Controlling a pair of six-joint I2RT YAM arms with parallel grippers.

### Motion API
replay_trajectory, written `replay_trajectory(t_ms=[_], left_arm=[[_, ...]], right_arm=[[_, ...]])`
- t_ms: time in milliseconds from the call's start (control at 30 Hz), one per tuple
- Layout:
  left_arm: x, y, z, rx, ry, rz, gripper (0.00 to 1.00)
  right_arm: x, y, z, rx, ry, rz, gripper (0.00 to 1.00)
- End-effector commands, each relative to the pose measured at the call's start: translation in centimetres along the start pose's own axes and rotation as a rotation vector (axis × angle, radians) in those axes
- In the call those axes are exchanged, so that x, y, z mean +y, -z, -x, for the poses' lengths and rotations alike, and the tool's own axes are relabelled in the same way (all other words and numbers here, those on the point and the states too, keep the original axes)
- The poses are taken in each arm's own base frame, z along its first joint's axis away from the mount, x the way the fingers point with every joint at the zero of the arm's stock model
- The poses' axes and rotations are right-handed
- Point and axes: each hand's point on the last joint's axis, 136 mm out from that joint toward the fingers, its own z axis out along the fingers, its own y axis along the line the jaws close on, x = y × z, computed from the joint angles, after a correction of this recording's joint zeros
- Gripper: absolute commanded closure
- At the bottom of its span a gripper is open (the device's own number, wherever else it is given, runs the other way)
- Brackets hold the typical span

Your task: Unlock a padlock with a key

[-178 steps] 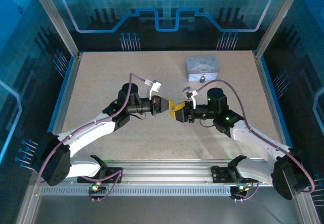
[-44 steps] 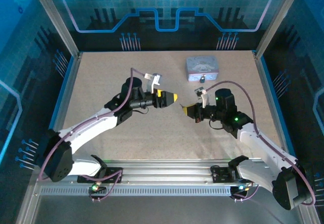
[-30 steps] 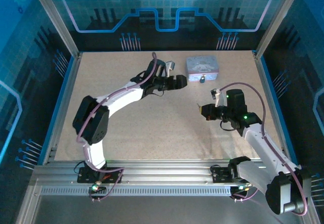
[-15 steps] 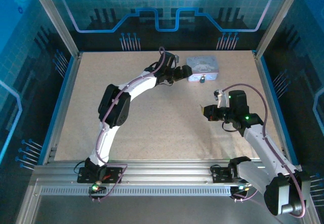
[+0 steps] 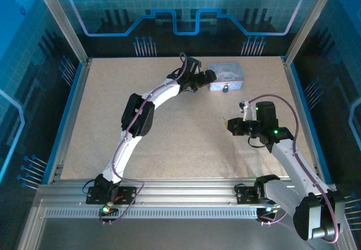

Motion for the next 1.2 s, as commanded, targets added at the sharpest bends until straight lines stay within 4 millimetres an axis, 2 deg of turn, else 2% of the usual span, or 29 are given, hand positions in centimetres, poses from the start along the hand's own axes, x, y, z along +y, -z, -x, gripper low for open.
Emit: replay_trajectory(t_ms=[0, 167, 400, 800, 1167], left_arm=[[0.0, -0.8, 0.8, -0.010, 0.033, -0.019, 0.20], [1.9, -1.5, 0.5, 0.001, 0.071, 0.033, 0.25], [5.5, -1.0, -1.9, 0.067, 0.097, 0.166, 0.31], [8.8, 2.7, -3.9, 0.107, 0.081, 0.256, 0.33], [10.5, 8.5, -6.8, 0.123, 0.044, 0.315, 0.33]], right_arm=[[-0.1, 0.0, -0.5, 0.013, -0.003, 0.017, 0.99], [-0.2, 0.2, -0.5, 0.011, -0.006, 0.012, 0.99], [-0.3, 0.4, -0.3, 0.006, -0.007, 0.008, 0.99], [-0.3, 0.7, -0.2, 0.006, -0.013, 0.006, 0.99], [-0.1, 0.7, 0.3, -0.004, 0.000, 0.028, 0.99]])
